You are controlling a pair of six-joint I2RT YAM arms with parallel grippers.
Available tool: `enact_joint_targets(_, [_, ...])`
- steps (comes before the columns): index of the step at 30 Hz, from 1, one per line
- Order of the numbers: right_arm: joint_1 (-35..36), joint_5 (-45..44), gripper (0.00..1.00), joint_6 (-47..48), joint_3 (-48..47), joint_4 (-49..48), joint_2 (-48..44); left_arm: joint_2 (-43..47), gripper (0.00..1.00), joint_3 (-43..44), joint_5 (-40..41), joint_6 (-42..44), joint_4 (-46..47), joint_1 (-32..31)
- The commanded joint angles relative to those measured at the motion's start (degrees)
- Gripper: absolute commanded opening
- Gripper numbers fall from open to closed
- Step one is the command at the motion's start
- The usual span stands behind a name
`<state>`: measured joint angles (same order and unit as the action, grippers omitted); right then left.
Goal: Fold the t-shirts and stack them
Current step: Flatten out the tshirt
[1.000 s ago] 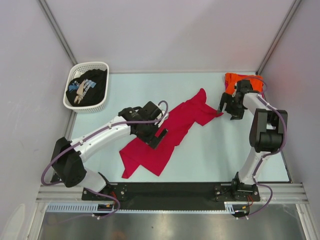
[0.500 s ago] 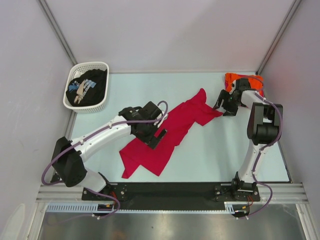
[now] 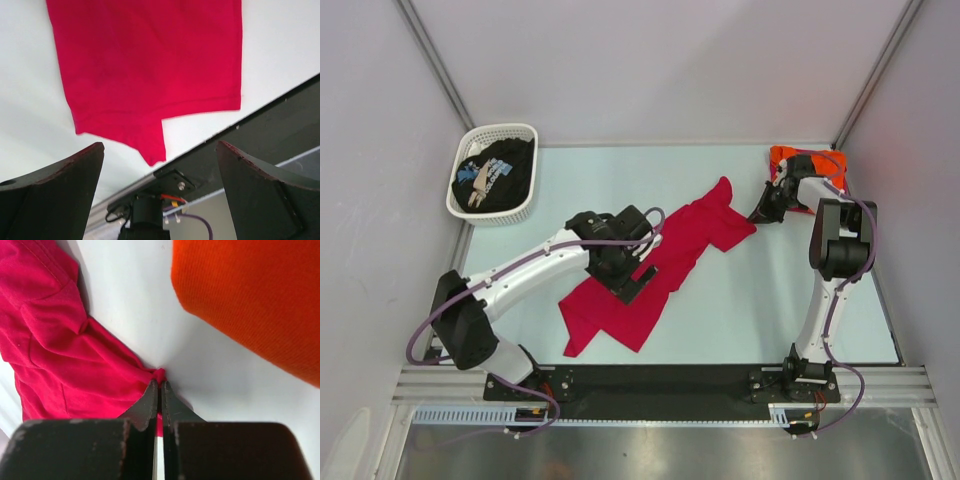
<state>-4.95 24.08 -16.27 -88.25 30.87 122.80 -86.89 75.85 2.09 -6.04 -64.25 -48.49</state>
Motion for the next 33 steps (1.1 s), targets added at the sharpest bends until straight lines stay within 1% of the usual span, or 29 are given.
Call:
enact_joint_targets(1, [0.56,1.06,0.0,0.8,-1.66,0.77,0.51,0.85,1.0,-0.1,-0.68,-5.29,-7.81,-1.08])
enact_joint_targets(5, [0.73,1.67,0.0,0.01,-1.58,0.33,0.16,-1.78,1.0,0.78,-3.84,-6.08,-8.26,-1.52])
enact_joint_targets(8, [1.26,1.85,0.0,-0.25,-1.84,0.5,-0.46,-6.44,1.0,2.18,-3.23,-6.52,-6.33,-4.94])
enact_joint_targets(9, [1.26,1.94,0.0,-0.42,-1.84,0.68,-0.72,-9.41,1.0,2.89,-3.66,-6.79,-5.98,-7.3])
enact_joint_targets(11, [1.35,1.94,0.0,-0.51,-1.75,0.77,-1.51,-12.32,1.0,4.82,-3.06,-6.96,-5.63,-10.38])
enact_joint_targets(12, [1.35,1.85,0.0,-0.6,-1.67,0.94,-1.78,-15.38,1.0,5.26,-2.18,-7.05,-5.54,-13.36])
enact_joint_targets(14, [1.35,2.03,0.0,-1.04,-1.4,0.86,-2.48,-18.38,1.0,6.14,-1.48,-7.67,-5.71,-17.14])
enact_joint_targets(15, [1.35,2.12,0.0,-1.22,-0.97,0.68,-2.65,-19.44,1.0,6.32,0.27,-8.8,-5.89,-18.21])
enact_joint_targets(16, [1.26,2.38,0.0,-1.3,-0.87,0.77,-2.92,-21.2,1.0,6.5,0.98,-9.33,-6.24,-19.18])
enact_joint_targets(18, [1.26,2.99,0.0,-1.66,-0.52,0.51,-3.62,-21.91,1.0,6.24,1.6,-11.26,-6.24,-21.81])
enact_joint_targets(21, [1.17,4.05,0.0,-2.27,0.79,-0.55,-4.5,-22.71,1.0,4.22,3.53,-12.67,-5.1,-25.16])
enact_joint_targets(24, [1.26,4.23,0.0,-2.01,1.32,-0.64,-5.2,-22.36,1.0,-0.69,4.42,-13.82,-2.57,-27.18])
enact_joint_targets(25, [1.26,4.31,0.0,-1.83,1.58,-0.55,-5.38,-22.18,1.0,-3.23,5.11,-14.25,-1.77,-27.45])
enact_joint_targets(28, [1.17,4.23,0.0,-1.57,2.03,-0.55,-6.52,-21.92,1.0,-6.93,6.34,-16.1,1.22,-27.62])
enact_joint_targets(31, [1.26,3.97,0.0,-1.13,2.38,-0.72,-7.75,-22.62,1.0,-8.96,7.14,-16.11,3.77,-27.62])
enact_joint_targets(33, [1.35,4.14,0.0,-0.87,2.55,-0.55,-8.02,-23.32,1.0,-8.45,8.46,-15.84,4.74,-27.62])
